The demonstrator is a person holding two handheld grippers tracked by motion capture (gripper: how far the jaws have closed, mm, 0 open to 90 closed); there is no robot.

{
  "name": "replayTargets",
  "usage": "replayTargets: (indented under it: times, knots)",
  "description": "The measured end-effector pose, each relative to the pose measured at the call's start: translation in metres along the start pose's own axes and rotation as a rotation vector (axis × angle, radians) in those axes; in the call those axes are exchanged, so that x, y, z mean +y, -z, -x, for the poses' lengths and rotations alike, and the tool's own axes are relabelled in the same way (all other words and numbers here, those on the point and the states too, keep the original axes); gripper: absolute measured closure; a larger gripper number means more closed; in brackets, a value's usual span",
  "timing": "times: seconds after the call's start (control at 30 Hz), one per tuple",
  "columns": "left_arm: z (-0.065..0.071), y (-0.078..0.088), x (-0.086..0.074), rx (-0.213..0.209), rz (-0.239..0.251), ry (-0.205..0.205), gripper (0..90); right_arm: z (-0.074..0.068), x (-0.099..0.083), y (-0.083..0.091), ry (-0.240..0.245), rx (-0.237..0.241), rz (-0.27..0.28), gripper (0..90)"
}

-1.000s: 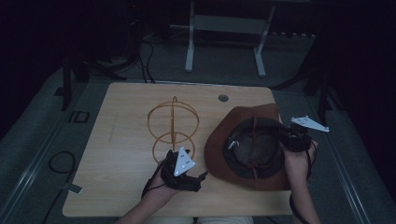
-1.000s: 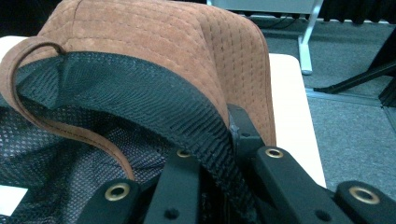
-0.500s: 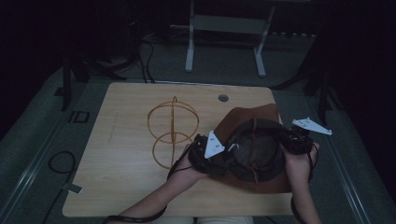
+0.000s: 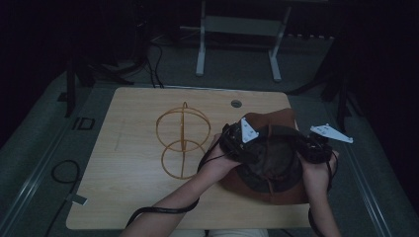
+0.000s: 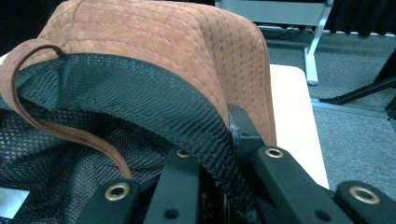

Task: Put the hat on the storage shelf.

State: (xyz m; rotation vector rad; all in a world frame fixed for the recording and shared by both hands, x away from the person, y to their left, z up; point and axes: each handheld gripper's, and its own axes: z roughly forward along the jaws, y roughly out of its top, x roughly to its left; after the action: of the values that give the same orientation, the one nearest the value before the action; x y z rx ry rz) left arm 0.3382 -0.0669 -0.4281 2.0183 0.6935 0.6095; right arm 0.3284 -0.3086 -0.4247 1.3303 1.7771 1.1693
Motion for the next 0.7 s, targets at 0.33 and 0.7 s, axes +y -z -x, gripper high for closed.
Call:
replayTargets:
  times: [0.33,0.7]
  knots:
    - [-0.008,-0.020,0.001,0.076,-0.100,0.018,22.9,-0.005,0.005,0.006,0.013,0.013,0.030,84.2]
    - [-0.007,-0.020,0.006,0.154,-0.064,-0.005,77.1,-0.012,0.004,0.011,0.020,0.042,0.043,84.2]
